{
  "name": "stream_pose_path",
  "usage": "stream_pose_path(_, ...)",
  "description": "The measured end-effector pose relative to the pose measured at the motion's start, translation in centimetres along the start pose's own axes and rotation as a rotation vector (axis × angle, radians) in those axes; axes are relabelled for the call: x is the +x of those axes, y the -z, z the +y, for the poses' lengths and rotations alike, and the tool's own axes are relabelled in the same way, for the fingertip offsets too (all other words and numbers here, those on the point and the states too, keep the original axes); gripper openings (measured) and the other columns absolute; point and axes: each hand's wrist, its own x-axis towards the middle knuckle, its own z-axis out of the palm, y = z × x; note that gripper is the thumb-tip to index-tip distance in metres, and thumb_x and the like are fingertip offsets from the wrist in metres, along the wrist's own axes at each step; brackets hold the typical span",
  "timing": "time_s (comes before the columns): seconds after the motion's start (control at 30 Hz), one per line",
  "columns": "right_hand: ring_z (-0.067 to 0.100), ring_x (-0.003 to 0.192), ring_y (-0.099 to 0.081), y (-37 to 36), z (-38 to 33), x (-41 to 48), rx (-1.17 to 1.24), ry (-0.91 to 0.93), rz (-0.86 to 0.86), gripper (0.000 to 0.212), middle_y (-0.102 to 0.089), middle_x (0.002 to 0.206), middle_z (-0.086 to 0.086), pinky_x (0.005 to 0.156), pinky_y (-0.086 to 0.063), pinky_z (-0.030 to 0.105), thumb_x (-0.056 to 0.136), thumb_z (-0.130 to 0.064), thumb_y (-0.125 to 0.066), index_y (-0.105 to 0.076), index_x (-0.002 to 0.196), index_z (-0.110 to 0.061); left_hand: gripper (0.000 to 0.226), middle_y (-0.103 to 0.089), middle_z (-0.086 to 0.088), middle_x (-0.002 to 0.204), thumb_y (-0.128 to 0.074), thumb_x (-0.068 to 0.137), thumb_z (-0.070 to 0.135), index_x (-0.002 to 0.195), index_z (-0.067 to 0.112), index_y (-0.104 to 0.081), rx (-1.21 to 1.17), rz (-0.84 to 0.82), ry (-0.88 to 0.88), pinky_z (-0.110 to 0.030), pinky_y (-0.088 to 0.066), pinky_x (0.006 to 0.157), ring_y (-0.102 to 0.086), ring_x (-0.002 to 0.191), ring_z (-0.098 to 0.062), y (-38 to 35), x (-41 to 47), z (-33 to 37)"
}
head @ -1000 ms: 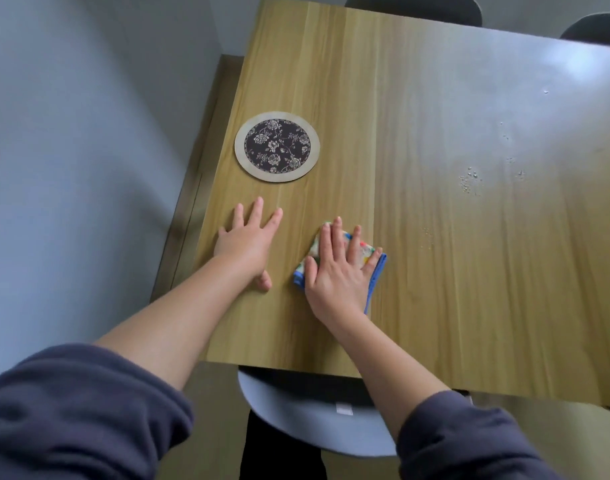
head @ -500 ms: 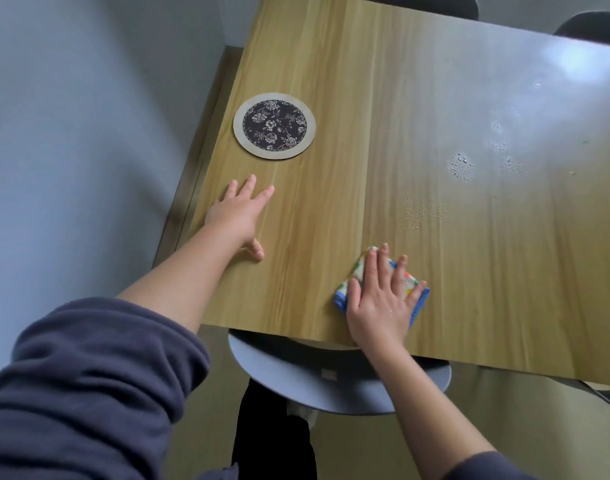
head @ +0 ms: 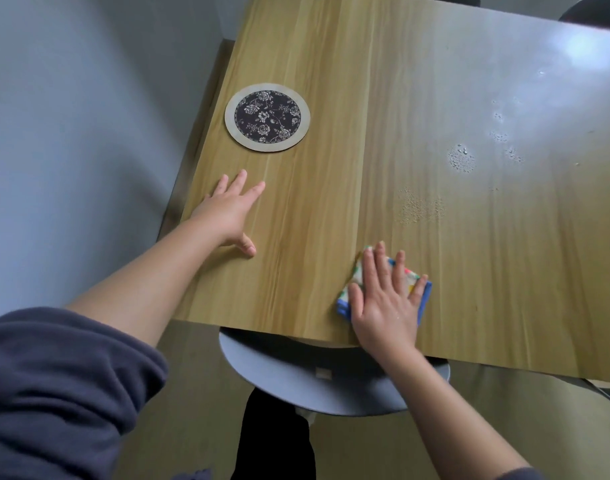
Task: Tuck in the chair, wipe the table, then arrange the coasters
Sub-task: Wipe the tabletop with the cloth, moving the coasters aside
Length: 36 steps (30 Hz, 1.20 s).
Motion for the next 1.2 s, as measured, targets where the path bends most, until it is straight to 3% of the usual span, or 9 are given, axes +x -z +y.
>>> stream_pose_path(0.2, 0.026, 0.150, 0.012, 2.8, -1.7, 12.1, 0.096, -0.103, 0.036, 0.064, 0.007, 0.164, -0.007, 0.114, 0.004, 0.066, 0.098, -0.043, -0.017, -0.005, 0.157, -0.024, 0.133, 0.025, 0.004, 0.157, -0.090, 0.059, 0.030, 0.151, 0.035, 0.007, 0.048, -0.034, 0.016, -0.053, -0.017, 0.114, 0.017, 0.145, -0.027, 0.3, 0.2, 0.6)
stream_pose_path(0.37, 0.027, 0.151, 0.011, 2.7, -3.3, 11.2, 0.040, 0.215, 0.034, 0.063, 0.003, 0.165, -0.006, 0.114, 0.009, 0.065, 0.099, -0.047, -0.018, -0.007, 0.156, -0.024, 0.131, 0.023, -0.005, 0.157, -0.087, 0.064, 0.031, 0.151, 0.026, 0.010, 0.150, -0.108, 0.078, -0.053, -0.030, 0.110, 0.012, 0.146, -0.032, 1.3, -0.4, 2.4)
stream_pose_path(0.47, 0.022, 0.151, 0.012, 1.9, -0.5, 6.9, -0.028, 0.436, 0.014, 0.061, 0.000, 0.164, -0.009, 0.116, 0.009, 0.061, 0.100, -0.051, -0.017, -0.004, 0.156, -0.030, 0.111, -0.002, -0.016, 0.159, -0.078, 0.071, 0.050, 0.151, 0.016, -0.007, 0.259, -0.077, 0.124, -0.045, -0.039, 0.101, -0.018, 0.143, -0.035, 2.0, 0.1, 4.4)
stream_pose_path(0.53, 0.020, 0.150, 0.013, 2.0, 1.8, 7.0, -0.044, 0.406, 0.004, 0.061, 0.002, 0.163, -0.013, 0.117, 0.008, 0.059, 0.100, -0.051, -0.017, -0.003, 0.156, -0.032, 0.088, -0.031, -0.015, 0.148, -0.071, 0.075, 0.057, 0.140, 0.013, -0.031, 0.267, 0.009, 0.119, -0.038, -0.044, 0.091, -0.040, 0.131, -0.031, 2.4, 0.9, 5.7)
stream_pose_path(0.6, 0.018, 0.150, 0.014, 2.6, 3.2, 9.4, -0.031, 0.266, 0.010, 0.062, 0.008, 0.162, -0.017, 0.118, 0.008, 0.058, 0.098, -0.051, -0.014, -0.003, 0.156, -0.032, 0.078, -0.040, -0.009, 0.140, -0.069, 0.075, 0.059, 0.132, 0.016, -0.039, 0.237, 0.082, 0.053, -0.036, -0.042, 0.085, -0.041, 0.128, -0.028, 3.0, 2.0, 6.7)
stream_pose_path(0.73, 0.021, 0.151, 0.010, 4.3, 3.3, 17.4, 0.016, -0.010, 0.051, 0.059, 0.007, 0.164, -0.013, 0.117, 0.004, 0.060, 0.101, -0.040, -0.019, -0.005, 0.157, -0.028, 0.102, -0.003, -0.009, 0.159, -0.074, 0.070, 0.058, 0.148, 0.024, -0.019, 0.168, 0.058, -0.133, -0.050, -0.036, 0.105, -0.004, 0.146, -0.031, 3.8, 4.6, 8.0)
stream_pose_path(0.87, 0.024, 0.151, 0.010, 5.3, 2.1, 22.0, 0.077, -0.108, 0.052, 0.059, 0.006, 0.164, -0.010, 0.115, 0.005, 0.063, 0.101, -0.035, -0.021, -0.006, 0.157, -0.025, 0.119, 0.019, -0.013, 0.157, -0.080, 0.068, 0.049, 0.151, 0.030, 0.004, 0.169, -0.061, -0.098, -0.064, -0.035, 0.101, 0.012, 0.143, -0.044, 3.7, 6.5, 10.1)
stream_pose_path(1.03, 0.023, 0.150, 0.013, 5.1, 1.6, 16.9, 0.004, 0.174, -0.005, 0.061, 0.007, 0.164, -0.011, 0.116, 0.002, 0.063, 0.099, -0.044, -0.016, -0.006, 0.157, -0.027, 0.120, 0.016, -0.016, 0.157, -0.081, 0.068, 0.048, 0.151, 0.028, 0.004, 0.191, -0.044, -0.101, -0.064, -0.039, 0.097, 0.009, 0.142, -0.047, 3.6, 6.4, 10.3)
stream_pose_path(1.2, 0.025, 0.151, 0.003, 3.5, 2.8, 9.8, -0.078, 0.498, -0.069, 0.060, -0.006, 0.164, -0.009, 0.115, -0.003, 0.064, 0.101, -0.044, -0.025, -0.014, 0.157, -0.026, 0.120, 0.021, -0.017, 0.155, -0.078, 0.071, 0.047, 0.150, 0.028, 0.009, 0.211, -0.055, -0.102, -0.067, -0.034, 0.098, 0.012, 0.141, -0.049, 3.2, 6.6, 10.3)
